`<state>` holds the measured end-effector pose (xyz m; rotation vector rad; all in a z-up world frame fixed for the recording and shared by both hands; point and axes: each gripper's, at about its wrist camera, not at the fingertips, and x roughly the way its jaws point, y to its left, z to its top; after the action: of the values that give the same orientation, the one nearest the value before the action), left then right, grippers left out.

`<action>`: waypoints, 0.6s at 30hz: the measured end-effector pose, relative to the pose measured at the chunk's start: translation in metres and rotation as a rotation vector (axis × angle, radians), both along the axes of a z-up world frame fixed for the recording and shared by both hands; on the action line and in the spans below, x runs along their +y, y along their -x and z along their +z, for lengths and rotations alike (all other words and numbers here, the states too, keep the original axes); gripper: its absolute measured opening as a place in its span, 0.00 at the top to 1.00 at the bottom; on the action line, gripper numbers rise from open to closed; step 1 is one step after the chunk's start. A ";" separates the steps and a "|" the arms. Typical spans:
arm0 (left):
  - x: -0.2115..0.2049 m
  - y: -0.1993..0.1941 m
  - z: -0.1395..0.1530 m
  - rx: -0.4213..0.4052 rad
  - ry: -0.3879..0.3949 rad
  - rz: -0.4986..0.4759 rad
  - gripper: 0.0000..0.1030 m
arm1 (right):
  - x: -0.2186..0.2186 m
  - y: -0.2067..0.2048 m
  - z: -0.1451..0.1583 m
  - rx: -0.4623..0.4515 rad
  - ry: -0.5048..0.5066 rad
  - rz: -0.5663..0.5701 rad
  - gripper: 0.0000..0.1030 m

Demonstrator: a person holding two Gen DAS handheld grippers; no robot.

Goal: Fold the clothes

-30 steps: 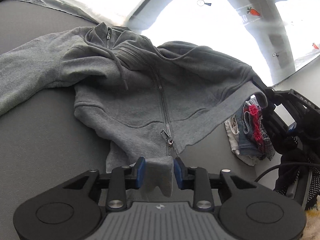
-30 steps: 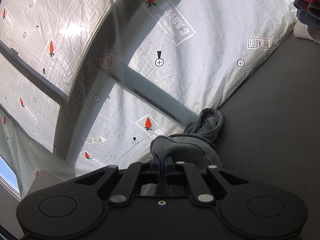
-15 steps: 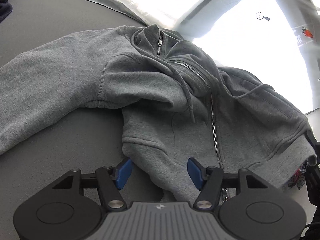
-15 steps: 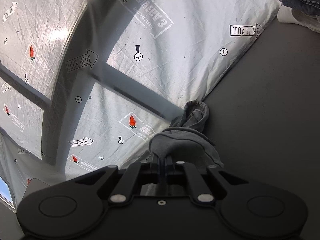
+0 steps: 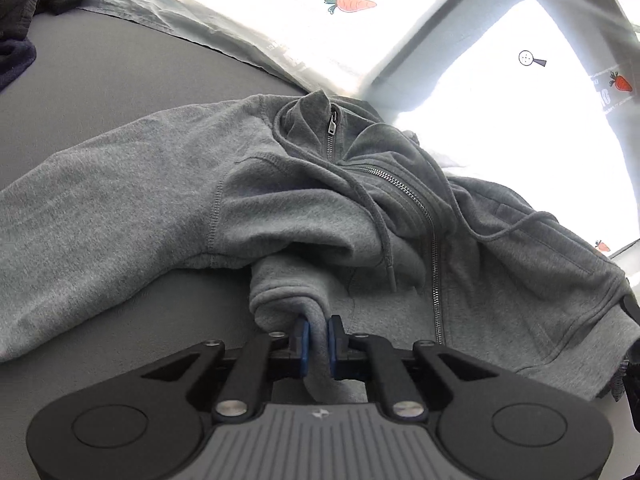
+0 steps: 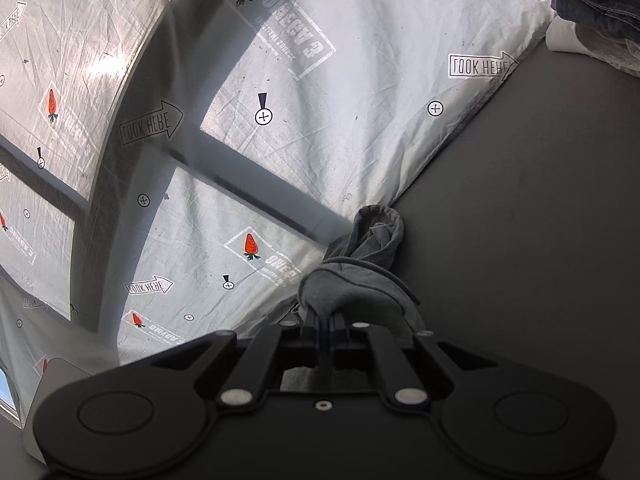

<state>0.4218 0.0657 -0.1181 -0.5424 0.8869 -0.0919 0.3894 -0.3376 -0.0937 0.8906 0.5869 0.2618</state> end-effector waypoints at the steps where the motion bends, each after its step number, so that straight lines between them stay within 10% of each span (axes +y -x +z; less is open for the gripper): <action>1: 0.006 0.003 0.010 -0.026 -0.013 0.023 0.91 | 0.003 0.001 0.003 -0.008 0.000 0.012 0.95; 10: 0.109 0.082 0.117 -0.253 -0.121 0.393 0.97 | 0.056 0.016 0.013 -0.054 -0.014 0.239 0.95; 18: 0.151 0.147 0.073 0.038 -0.333 0.483 1.00 | 0.139 0.040 -0.018 0.114 0.338 0.453 0.78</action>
<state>0.2752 0.2162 -0.0447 -0.4330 0.7664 0.4981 0.3495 -0.1988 -0.1119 0.4394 0.9085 0.5059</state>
